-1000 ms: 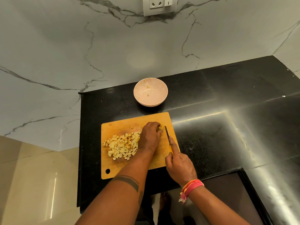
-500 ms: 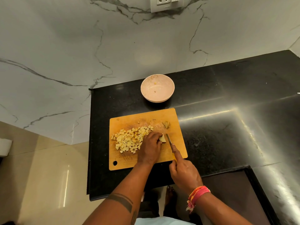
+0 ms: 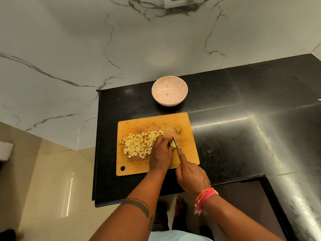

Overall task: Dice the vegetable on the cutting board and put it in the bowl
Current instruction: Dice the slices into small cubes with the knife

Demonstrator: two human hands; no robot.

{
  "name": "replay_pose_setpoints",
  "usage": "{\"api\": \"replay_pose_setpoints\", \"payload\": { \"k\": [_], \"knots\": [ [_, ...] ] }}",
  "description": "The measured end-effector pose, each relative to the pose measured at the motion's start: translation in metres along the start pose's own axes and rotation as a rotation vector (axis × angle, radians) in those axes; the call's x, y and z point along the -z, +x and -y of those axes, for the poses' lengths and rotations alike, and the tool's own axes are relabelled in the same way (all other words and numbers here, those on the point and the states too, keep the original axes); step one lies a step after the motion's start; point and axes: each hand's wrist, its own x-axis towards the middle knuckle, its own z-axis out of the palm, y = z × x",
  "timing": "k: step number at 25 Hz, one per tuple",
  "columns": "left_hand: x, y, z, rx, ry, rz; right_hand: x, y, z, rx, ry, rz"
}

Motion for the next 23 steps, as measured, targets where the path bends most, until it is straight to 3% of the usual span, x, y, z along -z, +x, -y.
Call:
{"api": "replay_pose_setpoints", "payload": {
  "k": [10, 14, 23],
  "knots": [
    [0.003, 0.005, -0.003, 0.034, 0.011, 0.009, -0.011, -0.021, -0.007, 0.004, -0.115, 0.082],
    [0.001, 0.002, -0.004, 0.044, 0.001, -0.007, -0.014, -0.041, -0.016, 0.000, -0.051, 0.082],
    [0.003, -0.004, -0.005, 0.068, -0.024, -0.066, -0.006, -0.002, 0.004, -0.001, -0.058, 0.079]
  ]
}}
